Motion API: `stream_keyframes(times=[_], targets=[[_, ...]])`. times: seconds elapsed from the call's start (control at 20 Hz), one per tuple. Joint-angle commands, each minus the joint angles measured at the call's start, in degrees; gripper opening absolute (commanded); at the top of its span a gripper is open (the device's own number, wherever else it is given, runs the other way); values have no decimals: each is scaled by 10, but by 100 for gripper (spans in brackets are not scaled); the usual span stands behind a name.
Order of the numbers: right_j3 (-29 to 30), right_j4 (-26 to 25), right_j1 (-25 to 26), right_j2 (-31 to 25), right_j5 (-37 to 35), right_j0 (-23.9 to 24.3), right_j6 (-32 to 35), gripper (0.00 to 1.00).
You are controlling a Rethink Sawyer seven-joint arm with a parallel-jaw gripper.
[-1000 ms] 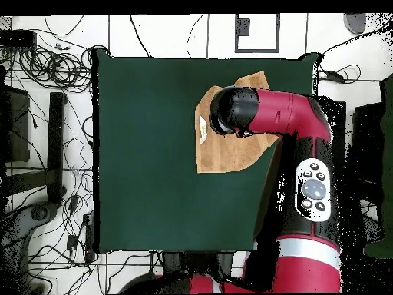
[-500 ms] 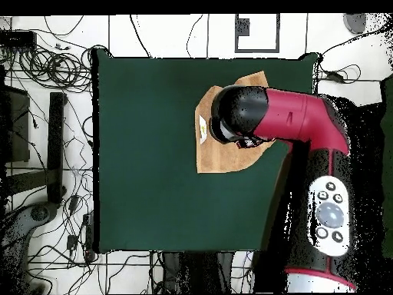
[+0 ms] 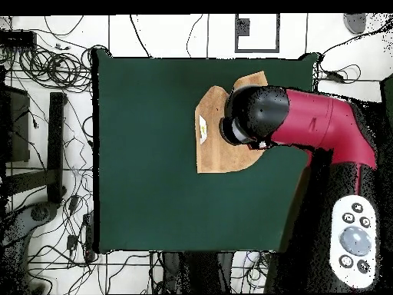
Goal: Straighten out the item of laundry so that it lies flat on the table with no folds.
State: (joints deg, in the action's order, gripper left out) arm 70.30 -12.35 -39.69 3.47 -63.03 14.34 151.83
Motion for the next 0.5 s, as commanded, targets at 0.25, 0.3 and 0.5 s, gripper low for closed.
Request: stream_keyframes(times=[0.25, 0.3, 0.5], targets=[[98, -21, 28, -71, 1, -10, -136, 100], [97, -20, 28, -72, -3, -10, -137, 100], [95, -11, 30, -76, -8, -12, -126, 100]])
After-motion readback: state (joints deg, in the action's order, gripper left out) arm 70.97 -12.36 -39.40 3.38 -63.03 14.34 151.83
